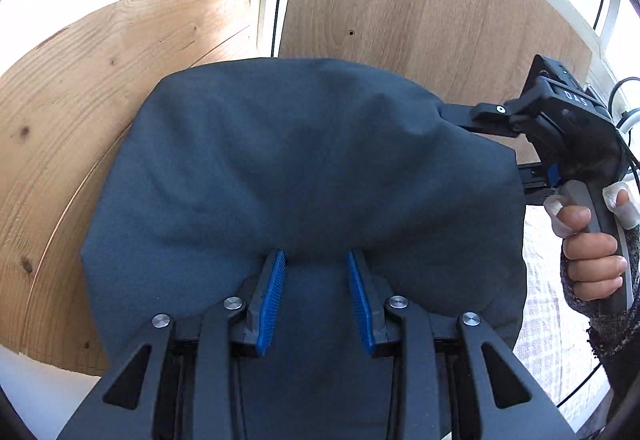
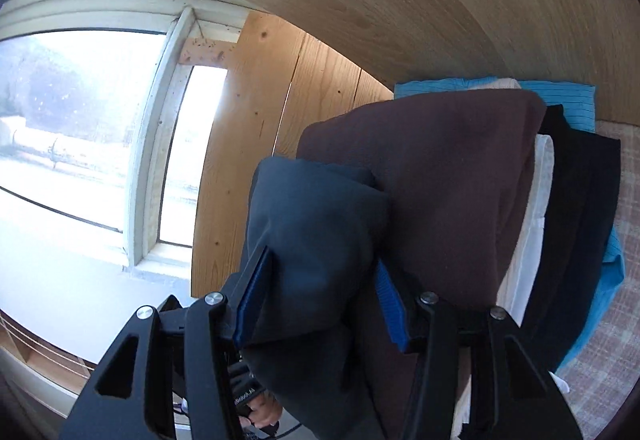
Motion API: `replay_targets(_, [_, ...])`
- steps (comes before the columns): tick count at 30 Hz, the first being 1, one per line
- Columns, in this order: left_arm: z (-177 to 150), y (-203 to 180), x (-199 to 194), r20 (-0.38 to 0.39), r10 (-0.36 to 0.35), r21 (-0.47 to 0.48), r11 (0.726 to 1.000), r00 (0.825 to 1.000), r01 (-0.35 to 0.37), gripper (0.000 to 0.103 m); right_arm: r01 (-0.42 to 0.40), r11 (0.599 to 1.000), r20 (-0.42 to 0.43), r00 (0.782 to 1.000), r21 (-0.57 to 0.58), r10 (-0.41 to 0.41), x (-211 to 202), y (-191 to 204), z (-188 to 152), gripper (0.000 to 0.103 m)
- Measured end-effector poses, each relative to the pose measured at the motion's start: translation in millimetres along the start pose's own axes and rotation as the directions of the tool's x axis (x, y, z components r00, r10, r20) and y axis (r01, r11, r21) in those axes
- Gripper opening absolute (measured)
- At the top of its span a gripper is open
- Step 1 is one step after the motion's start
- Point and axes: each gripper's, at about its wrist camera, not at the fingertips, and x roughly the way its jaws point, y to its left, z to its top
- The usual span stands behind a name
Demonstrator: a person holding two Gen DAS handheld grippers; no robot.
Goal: Fold clothes
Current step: 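Carry the bundle with both tools onto the folded clothes stack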
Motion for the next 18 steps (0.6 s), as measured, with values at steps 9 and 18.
replay_targets(9, [4.6, -7.2, -30.2, 0.045, -0.033, 0.010, 0.999, 0.998, 0.033, 0.031, 0.299, 0.806, 0.254, 0.948, -0.510, -0.191, -20.5, 128.0, -26.4, 0.008])
replay_targets(18, [14.4, -13.4, -26.2, 0.049, -0.046, 0.045, 0.998, 0.998, 0.044, 0.033, 0.479, 0.809, 0.305, 0.870, -0.340, -0.387, -22.0, 67.8, -24.4, 0.008])
